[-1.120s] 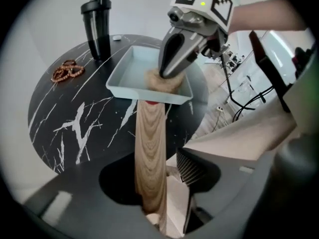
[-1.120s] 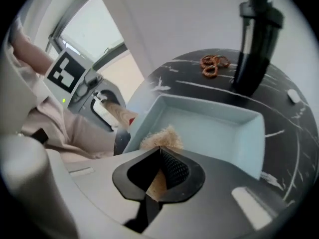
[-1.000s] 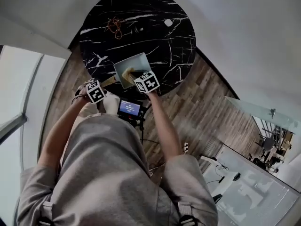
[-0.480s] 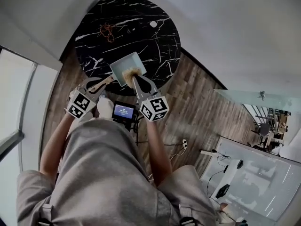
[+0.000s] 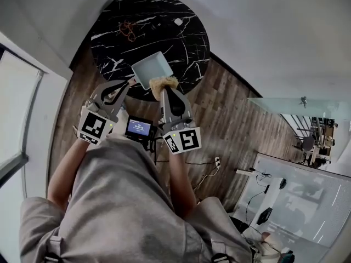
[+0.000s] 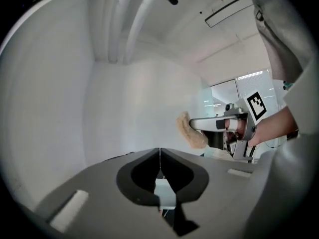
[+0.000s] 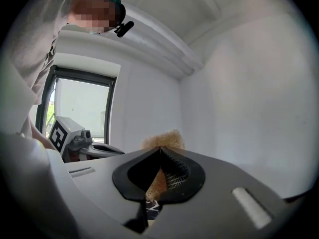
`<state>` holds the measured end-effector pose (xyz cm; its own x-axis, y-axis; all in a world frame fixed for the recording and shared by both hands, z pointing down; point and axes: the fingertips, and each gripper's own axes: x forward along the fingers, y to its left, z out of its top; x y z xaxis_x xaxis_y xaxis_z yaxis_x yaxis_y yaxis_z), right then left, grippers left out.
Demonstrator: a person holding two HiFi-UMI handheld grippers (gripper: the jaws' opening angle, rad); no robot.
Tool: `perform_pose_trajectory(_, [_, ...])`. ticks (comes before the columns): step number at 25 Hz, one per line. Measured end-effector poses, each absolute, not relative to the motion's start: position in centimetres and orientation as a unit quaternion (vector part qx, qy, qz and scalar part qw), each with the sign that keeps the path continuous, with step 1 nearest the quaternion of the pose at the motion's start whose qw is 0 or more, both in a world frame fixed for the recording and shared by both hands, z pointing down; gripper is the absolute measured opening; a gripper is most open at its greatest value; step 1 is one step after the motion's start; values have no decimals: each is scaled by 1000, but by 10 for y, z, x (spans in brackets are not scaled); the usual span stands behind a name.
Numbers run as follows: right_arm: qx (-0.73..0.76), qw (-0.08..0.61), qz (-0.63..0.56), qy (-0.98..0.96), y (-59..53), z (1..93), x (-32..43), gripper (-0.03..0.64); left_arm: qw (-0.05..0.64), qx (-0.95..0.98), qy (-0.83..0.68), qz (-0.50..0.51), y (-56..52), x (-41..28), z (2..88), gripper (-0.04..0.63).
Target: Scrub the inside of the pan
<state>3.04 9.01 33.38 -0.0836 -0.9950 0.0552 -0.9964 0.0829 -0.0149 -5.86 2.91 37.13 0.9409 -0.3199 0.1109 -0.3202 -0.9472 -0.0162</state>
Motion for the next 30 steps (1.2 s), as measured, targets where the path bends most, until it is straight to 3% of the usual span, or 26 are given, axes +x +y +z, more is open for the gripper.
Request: perform_pose_trajectory(30, [689,-2,52,-723,120,348,7,15,14,988,-128,91,69,-79,401,5])
